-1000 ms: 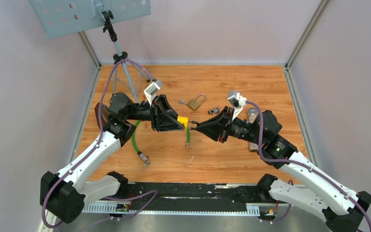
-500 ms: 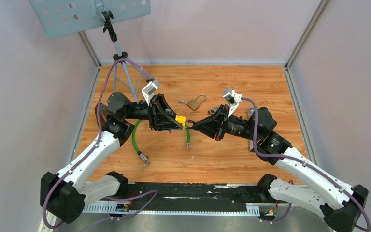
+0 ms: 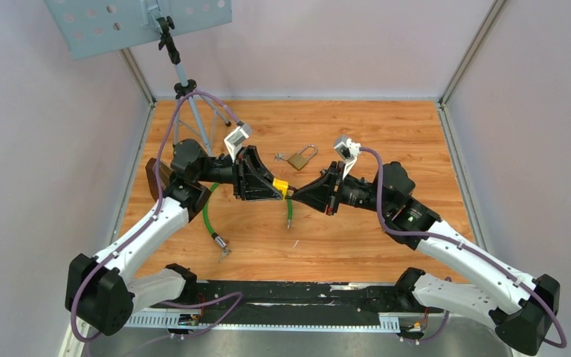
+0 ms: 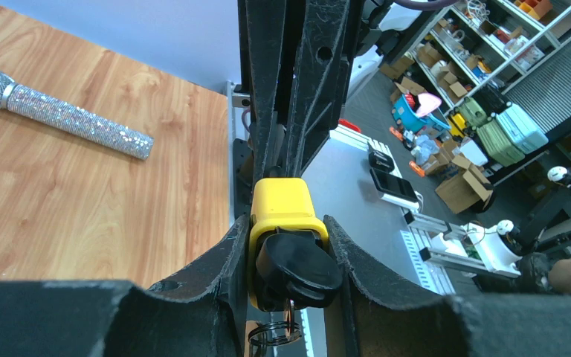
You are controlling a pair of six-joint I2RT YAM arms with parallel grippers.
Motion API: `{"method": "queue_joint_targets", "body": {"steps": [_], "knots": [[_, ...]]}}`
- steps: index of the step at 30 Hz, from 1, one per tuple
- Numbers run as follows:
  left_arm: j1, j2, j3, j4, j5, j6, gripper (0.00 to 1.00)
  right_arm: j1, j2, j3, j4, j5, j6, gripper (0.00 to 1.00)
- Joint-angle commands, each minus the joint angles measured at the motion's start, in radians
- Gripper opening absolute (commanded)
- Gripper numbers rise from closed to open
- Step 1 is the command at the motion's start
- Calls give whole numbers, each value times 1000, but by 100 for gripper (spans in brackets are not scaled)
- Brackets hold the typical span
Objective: Lock with the key
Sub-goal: Lock the lock.
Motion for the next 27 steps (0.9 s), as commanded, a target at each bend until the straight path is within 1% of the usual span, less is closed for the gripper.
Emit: {"method": "queue_joint_targets", "body": {"steps": [1,3,6,8,10,13,16,17,18,19,21,23,27], "knots": [[-137,76,-1,10,-101,32,0,93,88,59,211,-25,-1,0],[-139,83,-4,26,-117,16,0,93,82,63,184,18,-5,0],[-135,70,2,10,-172,11,0,93,41,56,96,116,1,0],[-125,53,7,10,-209,-6,0,92,-1,27,62,193,11,0],[-112,29,5,9,-258,-31,0,88,-54,-23,41,272,39,2],[-97,-13,-4,7,-339,-70,0,82,-137,-88,32,387,102,10],[-97,-63,-40,42,-459,-146,0,81,-215,-134,34,492,171,30],[-97,-74,-50,82,-482,-186,0,82,-231,-144,37,547,198,36],[-96,-96,-73,100,-530,-207,0,82,-243,-156,47,576,223,42],[-98,-106,-84,132,-550,-240,0,81,-255,-167,65,595,246,49],[-97,-135,-108,163,-602,-275,0,81,-264,-195,118,620,300,58],[-98,-168,-124,172,-657,-302,0,81,-257,-212,182,620,338,62],[-99,-227,-154,182,-750,-371,0,82,-183,-187,256,600,372,64]]}}
